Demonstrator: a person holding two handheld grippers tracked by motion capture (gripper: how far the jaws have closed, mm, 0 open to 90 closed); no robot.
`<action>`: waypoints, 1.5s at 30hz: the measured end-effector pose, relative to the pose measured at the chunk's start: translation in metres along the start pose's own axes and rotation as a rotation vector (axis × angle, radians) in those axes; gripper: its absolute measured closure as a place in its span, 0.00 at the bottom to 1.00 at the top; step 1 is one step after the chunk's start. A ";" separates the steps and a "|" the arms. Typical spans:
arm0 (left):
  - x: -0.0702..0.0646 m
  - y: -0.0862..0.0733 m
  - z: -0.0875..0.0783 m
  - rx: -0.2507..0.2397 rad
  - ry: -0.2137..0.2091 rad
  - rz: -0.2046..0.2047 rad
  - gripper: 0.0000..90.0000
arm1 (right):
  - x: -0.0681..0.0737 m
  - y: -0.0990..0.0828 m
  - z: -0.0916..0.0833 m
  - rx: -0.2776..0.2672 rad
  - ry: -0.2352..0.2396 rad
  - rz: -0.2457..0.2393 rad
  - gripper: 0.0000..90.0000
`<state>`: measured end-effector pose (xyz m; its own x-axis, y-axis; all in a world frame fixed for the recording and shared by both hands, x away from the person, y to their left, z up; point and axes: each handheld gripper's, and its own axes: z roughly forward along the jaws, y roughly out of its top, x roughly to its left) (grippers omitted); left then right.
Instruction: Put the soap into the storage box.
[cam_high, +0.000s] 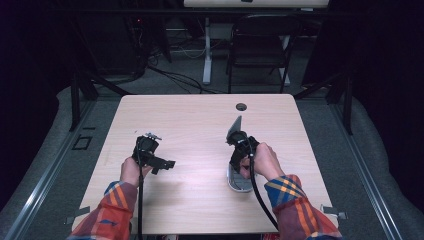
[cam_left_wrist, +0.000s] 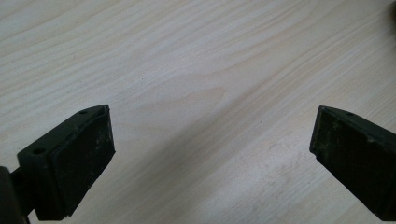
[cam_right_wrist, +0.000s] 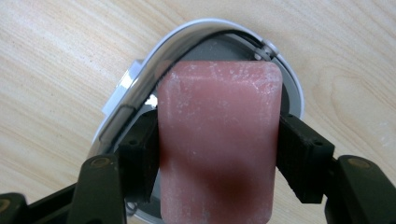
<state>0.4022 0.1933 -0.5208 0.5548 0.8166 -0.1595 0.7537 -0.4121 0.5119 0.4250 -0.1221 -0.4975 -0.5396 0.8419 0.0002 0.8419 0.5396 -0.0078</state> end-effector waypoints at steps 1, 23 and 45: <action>0.000 0.000 0.000 0.000 -0.001 0.000 0.00 | -0.003 0.001 -0.002 0.033 -0.005 -0.021 0.41; 0.000 0.000 0.000 0.002 -0.003 0.000 0.00 | -0.014 -0.024 -0.014 -0.065 0.148 0.039 0.43; -0.001 0.000 -0.001 -0.005 -0.003 0.007 0.00 | -0.042 -0.070 -0.045 -0.263 0.073 -0.022 0.20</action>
<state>0.4017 0.1927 -0.5198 0.5616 0.8121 -0.1586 0.7479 -0.4162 0.5172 0.3888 -0.1950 -0.4523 -0.5638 0.8230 0.0696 0.8081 0.5322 0.2526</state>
